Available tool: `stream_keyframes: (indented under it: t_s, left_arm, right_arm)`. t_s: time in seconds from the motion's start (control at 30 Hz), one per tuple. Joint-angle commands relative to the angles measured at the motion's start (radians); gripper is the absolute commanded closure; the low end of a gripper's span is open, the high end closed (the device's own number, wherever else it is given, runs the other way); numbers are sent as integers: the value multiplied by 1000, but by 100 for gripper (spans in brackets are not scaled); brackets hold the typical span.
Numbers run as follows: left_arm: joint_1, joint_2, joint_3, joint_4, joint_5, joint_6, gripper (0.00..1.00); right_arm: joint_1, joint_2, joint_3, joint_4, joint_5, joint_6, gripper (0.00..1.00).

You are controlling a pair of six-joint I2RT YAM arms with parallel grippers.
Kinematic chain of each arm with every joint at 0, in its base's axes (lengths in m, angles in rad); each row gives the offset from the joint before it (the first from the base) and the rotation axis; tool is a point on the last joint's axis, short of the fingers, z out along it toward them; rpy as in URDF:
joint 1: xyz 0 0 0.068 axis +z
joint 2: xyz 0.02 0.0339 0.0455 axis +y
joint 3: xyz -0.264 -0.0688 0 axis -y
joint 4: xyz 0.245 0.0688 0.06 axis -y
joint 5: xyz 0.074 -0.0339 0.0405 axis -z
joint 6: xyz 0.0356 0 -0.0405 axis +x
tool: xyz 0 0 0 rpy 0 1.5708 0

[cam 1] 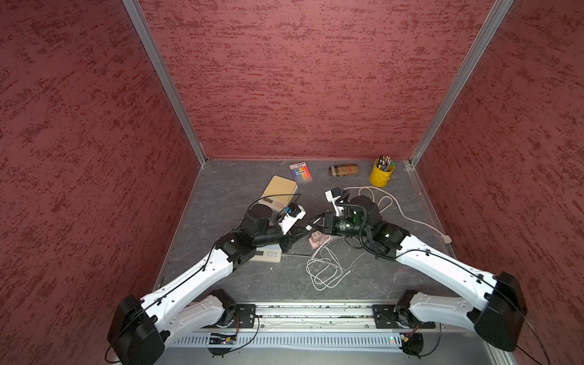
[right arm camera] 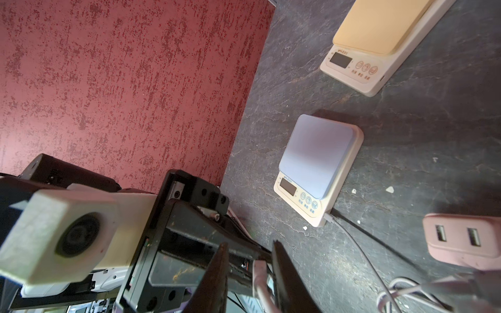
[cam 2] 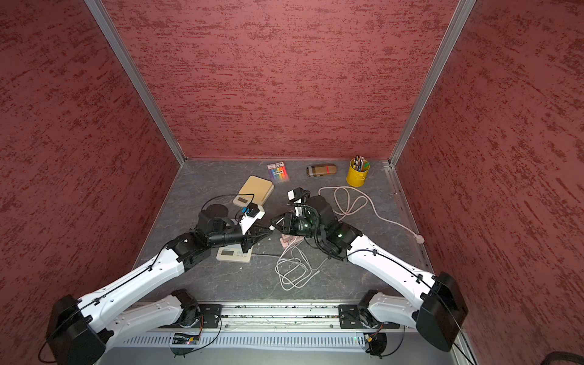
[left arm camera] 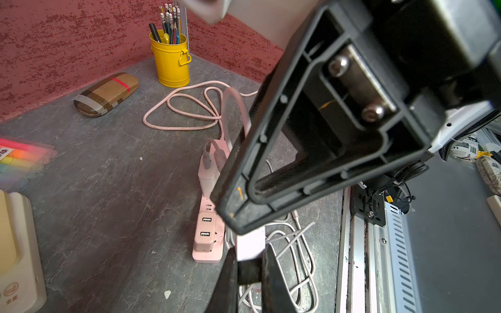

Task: Charge the electronic scale
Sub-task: Adjust the charging cable.

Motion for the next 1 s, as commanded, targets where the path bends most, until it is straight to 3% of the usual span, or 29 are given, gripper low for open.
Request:
stream_keyframes:
  t_s: [0.0,0.23,0.37,0.5,0.53,0.57,0.63,0.7,0.83,0.97]
  left_arm:
    - [-6,3,28,-6,-17,15,99]
    - [-11,4,30,-10,-36,19,99]
    - [-16,6,32,-12,-42,25,99]
    - [-23,9,32,-17,-44,33,99]
    - [-25,9,30,-17,-42,34,96]
    - [-27,10,27,-16,-42,35,86]
    - [-25,9,21,-6,-51,17,51]
    - [-13,8,4,17,-48,-25,35]
    - [53,27,-56,108,25,-193,31]
    - [76,150,-79,147,38,-359,34]
  right_arm:
    - [7,12,27,4,-37,-8,70]
    - [17,43,34,-26,-66,-26,77]
    - [19,38,35,-41,-47,-33,100]
    - [17,30,40,-51,-21,-44,100]
    - [18,30,43,-51,-20,-51,100]
    - [17,28,47,-57,-17,-66,100]
    - [17,26,65,-107,26,-106,100]
    - [18,29,95,-199,117,-161,100]
    - [20,69,127,-317,269,-272,100]
    - [35,117,107,-319,351,-360,100]
